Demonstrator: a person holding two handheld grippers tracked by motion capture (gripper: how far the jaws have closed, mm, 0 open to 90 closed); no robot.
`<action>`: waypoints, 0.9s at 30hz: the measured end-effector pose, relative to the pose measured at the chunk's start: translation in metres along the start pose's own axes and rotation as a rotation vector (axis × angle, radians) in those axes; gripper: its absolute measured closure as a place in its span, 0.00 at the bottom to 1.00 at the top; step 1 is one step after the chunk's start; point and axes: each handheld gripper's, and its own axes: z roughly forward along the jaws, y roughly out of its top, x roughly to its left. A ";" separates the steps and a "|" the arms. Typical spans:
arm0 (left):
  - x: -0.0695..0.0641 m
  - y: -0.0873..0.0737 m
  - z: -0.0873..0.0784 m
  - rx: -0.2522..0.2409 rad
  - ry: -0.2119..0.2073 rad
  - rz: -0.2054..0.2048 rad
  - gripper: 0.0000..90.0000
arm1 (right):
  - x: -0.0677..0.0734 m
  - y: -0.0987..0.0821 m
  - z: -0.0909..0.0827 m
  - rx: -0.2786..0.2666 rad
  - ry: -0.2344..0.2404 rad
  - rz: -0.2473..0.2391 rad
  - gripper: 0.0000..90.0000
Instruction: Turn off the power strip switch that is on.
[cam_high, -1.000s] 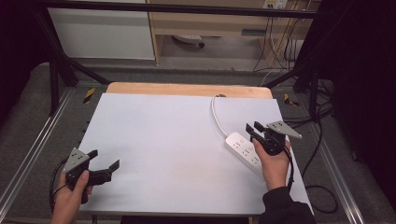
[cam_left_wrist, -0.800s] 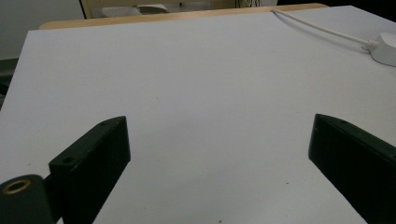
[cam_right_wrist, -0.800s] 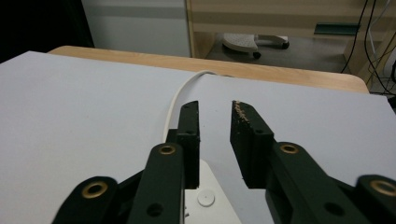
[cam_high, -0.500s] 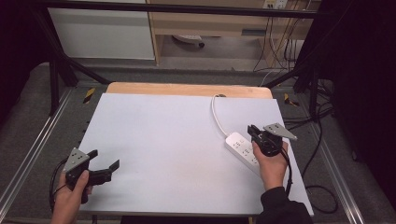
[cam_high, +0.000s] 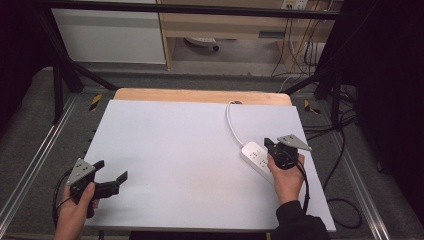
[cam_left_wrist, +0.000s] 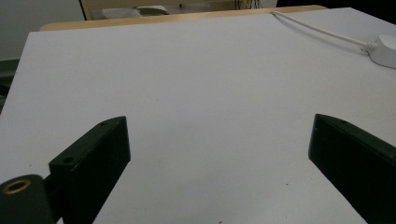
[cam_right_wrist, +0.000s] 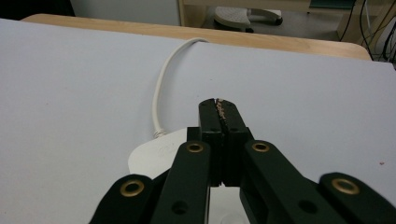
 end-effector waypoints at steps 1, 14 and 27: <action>0.000 0.000 0.000 0.000 0.000 0.000 0.06 | 0.001 0.000 0.000 0.007 0.001 0.002 1.00; 0.000 0.001 -0.001 -0.005 -0.001 0.002 0.06 | 0.001 -0.008 0.004 0.080 -0.020 0.019 1.00; 0.001 0.001 -0.003 -0.013 0.000 0.000 0.06 | -0.004 -0.013 -0.004 0.141 -0.041 0.052 1.00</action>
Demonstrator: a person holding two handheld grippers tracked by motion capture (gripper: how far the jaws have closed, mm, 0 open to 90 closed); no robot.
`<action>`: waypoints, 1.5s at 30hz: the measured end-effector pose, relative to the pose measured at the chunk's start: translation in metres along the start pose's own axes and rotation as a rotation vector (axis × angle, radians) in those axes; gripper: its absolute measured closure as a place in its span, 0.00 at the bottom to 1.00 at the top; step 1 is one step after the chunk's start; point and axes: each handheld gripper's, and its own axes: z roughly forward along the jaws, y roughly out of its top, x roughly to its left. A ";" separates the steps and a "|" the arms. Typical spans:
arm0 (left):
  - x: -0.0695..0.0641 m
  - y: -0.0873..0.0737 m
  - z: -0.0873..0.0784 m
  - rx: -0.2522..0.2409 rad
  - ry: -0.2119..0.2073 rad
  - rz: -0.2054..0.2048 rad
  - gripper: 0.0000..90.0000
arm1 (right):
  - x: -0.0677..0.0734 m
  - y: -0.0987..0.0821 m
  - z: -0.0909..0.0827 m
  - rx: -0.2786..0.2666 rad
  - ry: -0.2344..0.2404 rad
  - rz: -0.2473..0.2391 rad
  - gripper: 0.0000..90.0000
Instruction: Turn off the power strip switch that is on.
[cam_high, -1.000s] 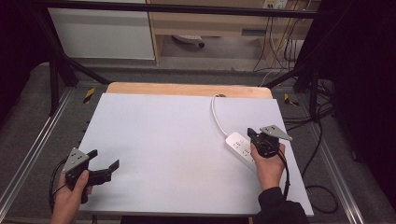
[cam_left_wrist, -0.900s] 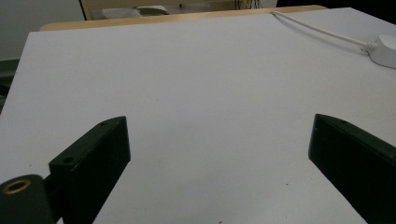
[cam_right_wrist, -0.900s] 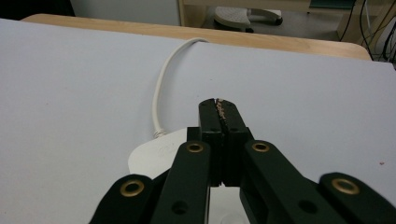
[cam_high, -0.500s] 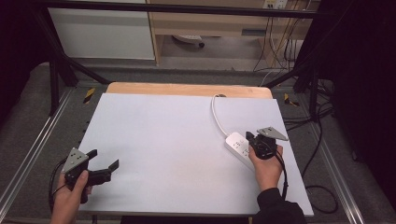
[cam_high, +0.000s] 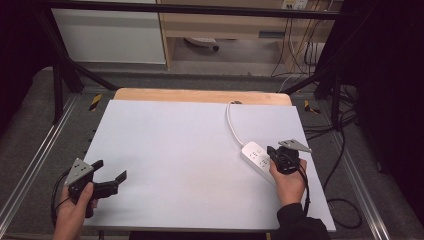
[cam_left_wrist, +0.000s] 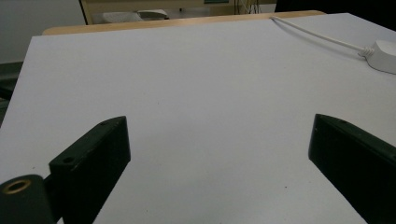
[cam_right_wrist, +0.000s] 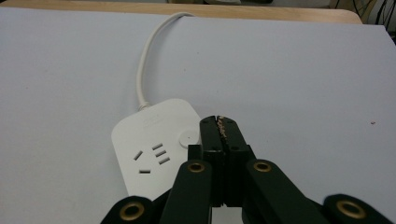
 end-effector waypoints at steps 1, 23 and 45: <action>0.000 0.000 0.000 0.000 0.000 0.000 0.06 | 0.000 0.000 0.000 0.005 -0.002 0.002 1.00; -0.001 0.000 0.000 -0.001 -0.002 -0.002 0.06 | -0.001 -0.008 0.002 0.074 -0.026 -0.021 1.00; -0.001 0.001 -0.001 -0.001 -0.004 0.002 0.06 | -0.002 -0.010 0.005 0.087 -0.029 -0.023 1.00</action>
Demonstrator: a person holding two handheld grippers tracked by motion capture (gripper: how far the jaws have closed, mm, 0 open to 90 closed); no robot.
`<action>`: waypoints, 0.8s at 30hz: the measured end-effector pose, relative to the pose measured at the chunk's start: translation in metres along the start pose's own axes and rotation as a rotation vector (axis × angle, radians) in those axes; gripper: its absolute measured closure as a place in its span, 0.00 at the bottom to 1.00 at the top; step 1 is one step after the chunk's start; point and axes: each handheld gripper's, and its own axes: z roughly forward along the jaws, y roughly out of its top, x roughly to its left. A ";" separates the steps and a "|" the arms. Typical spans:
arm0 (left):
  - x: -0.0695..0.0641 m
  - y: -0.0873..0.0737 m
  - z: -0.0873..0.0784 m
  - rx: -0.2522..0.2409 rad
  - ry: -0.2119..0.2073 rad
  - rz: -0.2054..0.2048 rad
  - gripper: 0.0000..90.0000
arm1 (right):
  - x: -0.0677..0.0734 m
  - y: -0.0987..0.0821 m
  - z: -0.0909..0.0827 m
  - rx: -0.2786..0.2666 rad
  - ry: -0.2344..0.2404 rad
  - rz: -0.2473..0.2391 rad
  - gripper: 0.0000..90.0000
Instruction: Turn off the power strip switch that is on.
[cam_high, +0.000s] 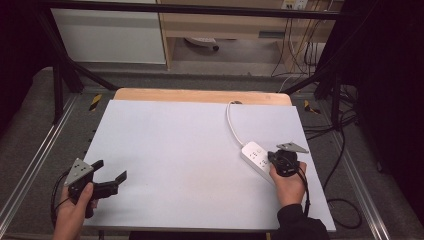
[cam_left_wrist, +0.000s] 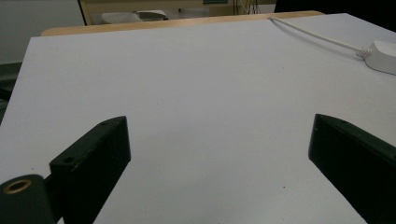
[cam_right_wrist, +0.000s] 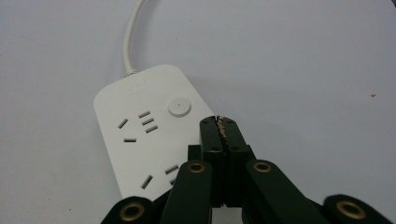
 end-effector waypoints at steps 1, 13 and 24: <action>0.000 0.000 0.000 0.000 0.001 0.001 0.06 | 0.000 0.000 0.000 0.000 0.000 0.000 1.00; -0.001 0.000 0.000 -0.002 0.000 0.001 0.06 | 0.000 -0.002 0.002 0.009 -0.002 -0.003 1.00; -0.002 0.000 0.000 0.000 -0.003 0.001 0.06 | 0.004 -0.002 0.003 0.009 0.007 -0.019 1.00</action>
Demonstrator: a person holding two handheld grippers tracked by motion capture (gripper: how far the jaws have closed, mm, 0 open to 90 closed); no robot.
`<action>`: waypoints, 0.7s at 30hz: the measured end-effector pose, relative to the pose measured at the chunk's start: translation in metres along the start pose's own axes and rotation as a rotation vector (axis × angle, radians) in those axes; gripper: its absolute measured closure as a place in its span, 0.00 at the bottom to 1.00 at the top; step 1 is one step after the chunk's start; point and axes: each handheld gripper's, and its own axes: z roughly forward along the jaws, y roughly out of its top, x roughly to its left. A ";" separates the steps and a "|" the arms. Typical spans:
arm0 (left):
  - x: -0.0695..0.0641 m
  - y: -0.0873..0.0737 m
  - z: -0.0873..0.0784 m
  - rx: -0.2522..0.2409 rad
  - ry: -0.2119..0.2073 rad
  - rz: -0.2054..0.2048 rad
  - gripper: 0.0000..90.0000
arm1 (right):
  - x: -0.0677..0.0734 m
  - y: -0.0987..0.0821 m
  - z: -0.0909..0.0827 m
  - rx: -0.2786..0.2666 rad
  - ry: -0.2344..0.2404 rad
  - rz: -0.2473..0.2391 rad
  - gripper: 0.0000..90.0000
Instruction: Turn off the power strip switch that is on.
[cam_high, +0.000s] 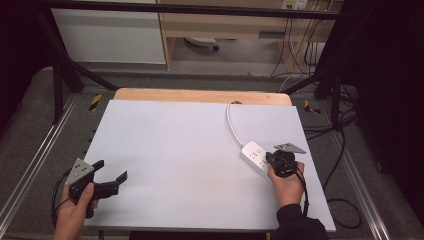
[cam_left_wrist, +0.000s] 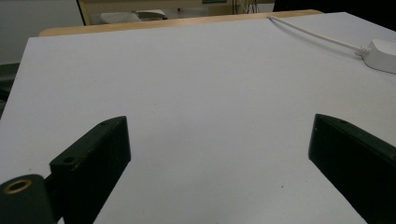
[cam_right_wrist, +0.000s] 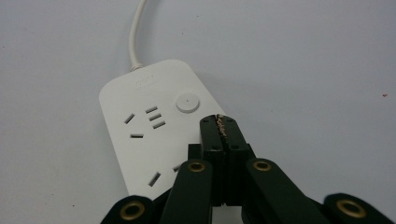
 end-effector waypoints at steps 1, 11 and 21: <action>0.000 0.000 0.000 0.000 0.000 0.000 0.06 | 0.000 0.000 0.000 0.000 0.001 0.002 1.00; 0.001 0.000 0.000 -0.001 0.002 0.000 0.06 | -0.003 -0.002 0.000 -0.014 0.016 0.034 1.00; 0.001 0.000 0.000 -0.002 0.001 -0.001 0.06 | -0.004 -0.002 0.000 -0.020 0.003 0.051 1.00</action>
